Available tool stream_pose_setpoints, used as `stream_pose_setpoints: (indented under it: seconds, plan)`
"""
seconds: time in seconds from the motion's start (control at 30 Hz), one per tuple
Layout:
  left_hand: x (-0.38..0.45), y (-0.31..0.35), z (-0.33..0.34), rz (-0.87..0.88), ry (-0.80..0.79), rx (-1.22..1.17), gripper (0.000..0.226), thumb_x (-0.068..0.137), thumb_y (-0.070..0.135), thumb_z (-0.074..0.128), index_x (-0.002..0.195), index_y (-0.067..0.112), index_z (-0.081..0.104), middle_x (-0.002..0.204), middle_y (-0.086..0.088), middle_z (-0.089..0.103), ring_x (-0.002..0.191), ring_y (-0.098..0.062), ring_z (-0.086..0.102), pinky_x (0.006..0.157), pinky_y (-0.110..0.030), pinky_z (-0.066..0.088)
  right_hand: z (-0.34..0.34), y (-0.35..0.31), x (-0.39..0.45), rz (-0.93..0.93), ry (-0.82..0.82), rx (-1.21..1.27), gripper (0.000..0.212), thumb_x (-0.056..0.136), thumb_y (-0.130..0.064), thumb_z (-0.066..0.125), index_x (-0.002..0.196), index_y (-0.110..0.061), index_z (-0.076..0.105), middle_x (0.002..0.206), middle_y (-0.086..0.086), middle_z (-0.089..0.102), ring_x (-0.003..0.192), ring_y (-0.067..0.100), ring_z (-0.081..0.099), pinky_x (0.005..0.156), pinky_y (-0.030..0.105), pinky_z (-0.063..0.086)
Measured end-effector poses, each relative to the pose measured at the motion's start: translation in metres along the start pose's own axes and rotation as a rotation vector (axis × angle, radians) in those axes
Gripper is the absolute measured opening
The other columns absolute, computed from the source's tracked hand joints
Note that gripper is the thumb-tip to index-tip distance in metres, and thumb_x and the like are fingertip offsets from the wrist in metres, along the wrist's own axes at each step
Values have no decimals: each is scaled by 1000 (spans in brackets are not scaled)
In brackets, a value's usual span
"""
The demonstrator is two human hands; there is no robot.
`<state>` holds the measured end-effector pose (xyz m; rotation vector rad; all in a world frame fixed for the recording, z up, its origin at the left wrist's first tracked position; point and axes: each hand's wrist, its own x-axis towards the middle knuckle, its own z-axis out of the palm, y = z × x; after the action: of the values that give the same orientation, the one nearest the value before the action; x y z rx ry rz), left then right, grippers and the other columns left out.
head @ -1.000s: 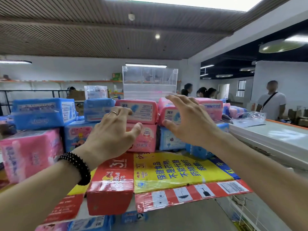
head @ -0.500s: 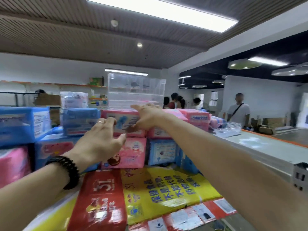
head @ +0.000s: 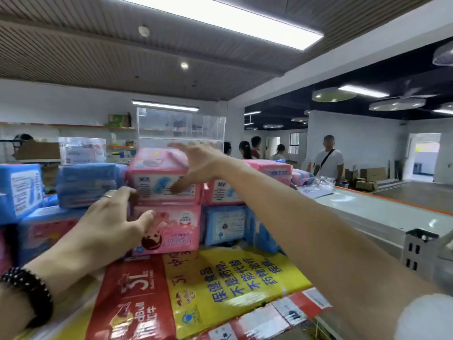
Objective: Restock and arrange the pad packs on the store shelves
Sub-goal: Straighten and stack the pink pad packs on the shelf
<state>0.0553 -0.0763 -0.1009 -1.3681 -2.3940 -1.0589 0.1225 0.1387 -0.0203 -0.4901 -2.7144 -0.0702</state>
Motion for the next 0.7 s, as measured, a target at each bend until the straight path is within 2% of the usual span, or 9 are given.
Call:
stream_pose_setpoints:
  seconds: [0.07,0.17,0.23,0.3,0.37,0.47,0.53,0.6,0.7]
  plan:
    - [-5,6,-6,28,5,-53,31,92,38,65,118,26,51,120,1,55,110,-17,50,89,-31,34,-6,-1,-18,-32,180,-139,123,57,-76,77,156,-38,14,156,3,34,138,25,31,116,52,23]
    - [-9,8,-9,19,33,-130,23,95,45,60,108,29,50,113,9,57,104,-13,53,88,-30,38,-13,4,-58,-105,419,-134,120,58,-76,77,155,-37,19,147,1,39,131,26,35,114,52,21]
    - [-11,9,-9,-31,20,-285,44,87,66,56,104,26,56,111,6,65,103,-15,64,93,-41,49,-12,11,-87,-161,574,-146,117,57,-78,74,153,-32,25,139,3,44,126,28,40,111,55,24]
    - [-18,15,-11,-41,7,-508,74,67,91,48,104,29,61,106,2,70,96,-20,71,92,-54,54,-9,14,-114,-174,653,-150,115,58,-81,71,152,-28,27,139,7,45,127,29,40,109,58,27]
    - [-27,24,-13,18,-46,-638,92,51,101,48,108,31,65,106,4,74,95,-20,73,88,-51,56,-8,14,-138,-160,684,-156,115,61,-85,64,152,-25,29,140,11,44,128,31,40,107,55,28]
    - [-43,44,-14,71,-129,-692,95,47,96,61,116,30,58,107,10,74,96,-14,73,84,-39,58,-9,9,-172,-163,711,-139,111,64,-89,50,152,-24,28,141,13,44,129,32,39,105,48,27]
    - [-51,53,-10,57,-119,-718,80,53,81,75,113,32,53,104,10,74,94,-14,74,83,-37,59,-7,5,-188,-164,743,-107,107,64,-81,56,152,-26,27,143,13,42,131,32,36,107,48,26]
    - [-61,62,-5,27,-79,-752,75,55,62,88,113,30,52,105,6,73,91,-17,75,81,-38,60,-2,1,-201,-148,770,-93,106,65,-76,63,152,-25,31,143,14,40,131,33,36,107,51,30]
    - [-71,69,-1,-14,-31,-870,80,49,42,85,119,23,50,110,-7,73,90,-20,76,82,-37,59,6,-3,-213,-109,734,-48,112,62,-81,63,154,-26,31,142,13,38,130,32,34,105,51,31]
